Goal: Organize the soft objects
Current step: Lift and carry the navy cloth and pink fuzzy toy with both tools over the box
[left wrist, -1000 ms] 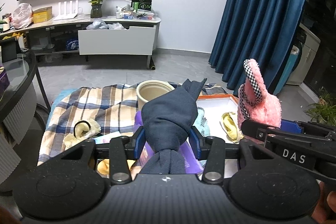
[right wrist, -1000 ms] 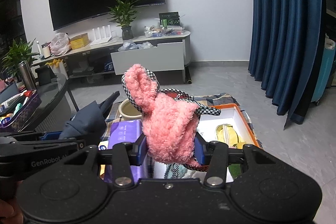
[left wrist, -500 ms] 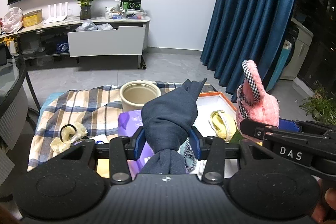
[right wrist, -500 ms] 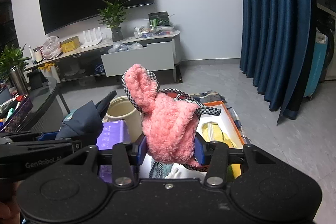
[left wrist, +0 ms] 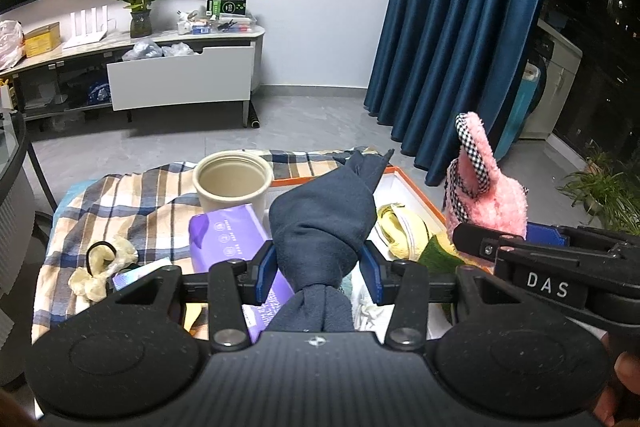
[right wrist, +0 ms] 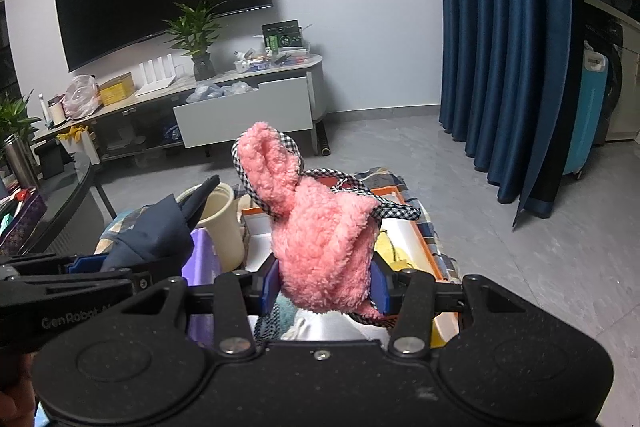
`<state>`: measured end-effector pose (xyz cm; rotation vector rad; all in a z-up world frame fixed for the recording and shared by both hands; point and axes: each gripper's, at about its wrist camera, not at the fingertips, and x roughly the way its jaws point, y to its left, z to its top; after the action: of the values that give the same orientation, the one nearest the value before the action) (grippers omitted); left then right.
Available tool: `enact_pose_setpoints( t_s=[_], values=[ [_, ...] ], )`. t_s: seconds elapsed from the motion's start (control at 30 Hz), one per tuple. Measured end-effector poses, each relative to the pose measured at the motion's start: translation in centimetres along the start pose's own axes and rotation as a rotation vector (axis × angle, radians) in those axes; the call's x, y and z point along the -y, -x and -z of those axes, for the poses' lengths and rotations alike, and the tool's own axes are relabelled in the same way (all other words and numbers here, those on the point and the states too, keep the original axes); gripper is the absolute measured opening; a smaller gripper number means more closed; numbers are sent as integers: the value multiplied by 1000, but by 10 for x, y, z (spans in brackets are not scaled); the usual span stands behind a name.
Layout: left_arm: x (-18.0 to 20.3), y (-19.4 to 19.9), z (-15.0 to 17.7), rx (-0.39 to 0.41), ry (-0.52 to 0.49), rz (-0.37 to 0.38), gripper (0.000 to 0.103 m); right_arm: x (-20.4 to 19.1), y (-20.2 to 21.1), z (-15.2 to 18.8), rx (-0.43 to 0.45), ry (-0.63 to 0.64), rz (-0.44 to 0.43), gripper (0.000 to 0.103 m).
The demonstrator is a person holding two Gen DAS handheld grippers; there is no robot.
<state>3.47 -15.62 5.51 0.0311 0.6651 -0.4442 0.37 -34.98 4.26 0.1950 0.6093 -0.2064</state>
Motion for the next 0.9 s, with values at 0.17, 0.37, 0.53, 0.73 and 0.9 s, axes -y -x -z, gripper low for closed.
enact_pose_setpoints(
  t_s=[0.17,0.37,0.53,0.73,0.9],
  values=[
    [4,-4,0,-7,-8,13,45,6,-1,1,-4,-6,8,55],
    [8,-10,0,-19,-18,27,45,12,-5,0,-8,-14,17,56],
    [13,-15,1,-30,-25,33,45,15,-9,-1,-12,-17,28,56],
    [18,-21,2,-39,-35,42,45,23,-16,-3,-17,-25,37,56],
    [21,-27,0,-47,-38,51,45,22,-23,-5,-21,-22,40,56]
  ],
)
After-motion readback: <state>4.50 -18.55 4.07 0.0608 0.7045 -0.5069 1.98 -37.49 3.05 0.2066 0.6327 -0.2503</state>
